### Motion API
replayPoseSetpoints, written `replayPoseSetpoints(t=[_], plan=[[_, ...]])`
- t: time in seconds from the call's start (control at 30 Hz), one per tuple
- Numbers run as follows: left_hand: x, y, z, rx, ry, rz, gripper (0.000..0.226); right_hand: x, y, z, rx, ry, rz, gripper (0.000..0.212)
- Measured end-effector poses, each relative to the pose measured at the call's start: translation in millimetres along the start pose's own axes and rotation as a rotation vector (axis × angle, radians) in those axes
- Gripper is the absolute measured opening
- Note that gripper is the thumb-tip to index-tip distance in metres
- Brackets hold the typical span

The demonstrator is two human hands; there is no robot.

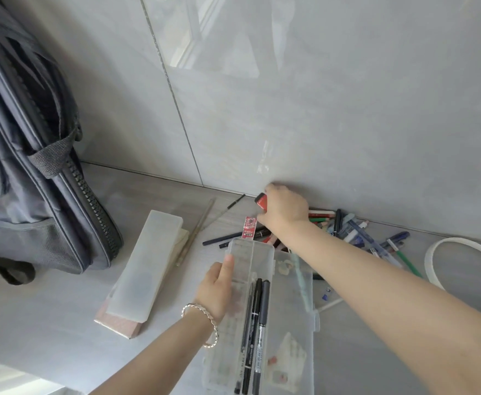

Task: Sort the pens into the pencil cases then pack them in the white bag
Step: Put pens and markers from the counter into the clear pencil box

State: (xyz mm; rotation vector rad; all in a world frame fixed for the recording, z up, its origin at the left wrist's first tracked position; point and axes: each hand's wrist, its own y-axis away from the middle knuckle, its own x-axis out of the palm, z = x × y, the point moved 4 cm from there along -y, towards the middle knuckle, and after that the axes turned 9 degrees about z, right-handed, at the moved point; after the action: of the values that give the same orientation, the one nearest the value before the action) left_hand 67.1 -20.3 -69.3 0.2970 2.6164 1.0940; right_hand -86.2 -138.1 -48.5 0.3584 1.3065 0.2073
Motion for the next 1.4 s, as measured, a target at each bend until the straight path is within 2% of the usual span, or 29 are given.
replayPoseSetpoints(t=[0.1, 0.17, 0.2, 0.3, 0.4, 0.53, 0.6, 0.7, 0.83, 0.9, 1.0, 1.07, 1.13, 1.2, 1.3, 1.4], plan=[[3.8, 9.0, 0.5, 0.005, 0.126, -0.072, 0.06, -23.2, 46.0, -6.2, -0.116, -0.355, -0.081, 0.041], [7.2, 11.8, 3.5, 0.008, 0.258, -0.117, 0.094, -31.6, 84.4, -11.7, -0.198, -0.529, -0.085, 0.031], [11.5, 14.8, 4.4, 0.003, 0.313, -0.129, 0.105, -31.7, 106.7, -15.6, -0.228, -0.597, -0.077, 0.026], [23.7, 24.6, -2.6, -0.043, 0.451, -0.131, 0.082, -16.2, 159.1, -18.2, -0.305, -0.707, -0.151, 0.018], [40.5, 36.5, -12.9, -0.049, 0.537, -0.076, 0.065, 11.9, 188.0, -15.9, -0.304, -0.573, -0.25, 0.015], [55.5, 47.2, -11.2, -0.033, 0.557, -0.065, 0.032, 27.9, 194.0, -19.1, -0.276, -0.434, -0.357, 0.025], [57.6, 48.6, -9.8, -0.028, 0.569, -0.049, 0.035, 31.7, 195.2, -21.7, -0.315, -0.428, -0.353, 0.031], [56.1, 45.9, -7.7, -0.035, 0.566, -0.024, 0.048, 41.3, 199.1, -27.8, -0.404, -0.409, -0.217, 0.039], [56.4, 43.5, -6.9, -0.021, 0.372, -0.032, 0.048, 48.1, 201.5, -33.4, -0.422, -0.338, -0.168, 0.031], [54.6, 43.5, -12.9, 0.025, 0.254, -0.067, 0.04, 45.5, 197.7, -29.5, -0.397, -0.4, -0.132, 0.026], [47.8, 44.5, -29.8, 0.088, 0.104, -0.127, 0.034, 21.0, 176.8, -25.3, -0.431, -0.508, 0.02, 0.021], [39.6, 40.8, -36.6, 0.087, 0.055, -0.144, 0.04, -5.9, 146.1, -38.1, -0.361, -0.564, -0.125, 0.017], [29.6, 34.3, -40.7, 0.065, 0.029, -0.166, 0.05, -29.5, 108.4, -53.9, -0.206, -0.515, -0.253, 0.023], [20.1, 25.7, -42.5, 0.056, 0.014, -0.186, 0.053, -34.1, 71.5, -61.0, -0.113, -0.419, -0.108, 0.029], [12.3, 16.7, -48.8, 0.044, -0.006, -0.205, 0.053, -15.8, 27.1, -56.8, -0.113, -0.16, 0.158, 0.035], [9.2, 11.4, -51.6, 0.031, -0.027, -0.201, 0.052, 1.2, 7.5, -48.0, -0.098, 0.163, 0.19, 0.037]])
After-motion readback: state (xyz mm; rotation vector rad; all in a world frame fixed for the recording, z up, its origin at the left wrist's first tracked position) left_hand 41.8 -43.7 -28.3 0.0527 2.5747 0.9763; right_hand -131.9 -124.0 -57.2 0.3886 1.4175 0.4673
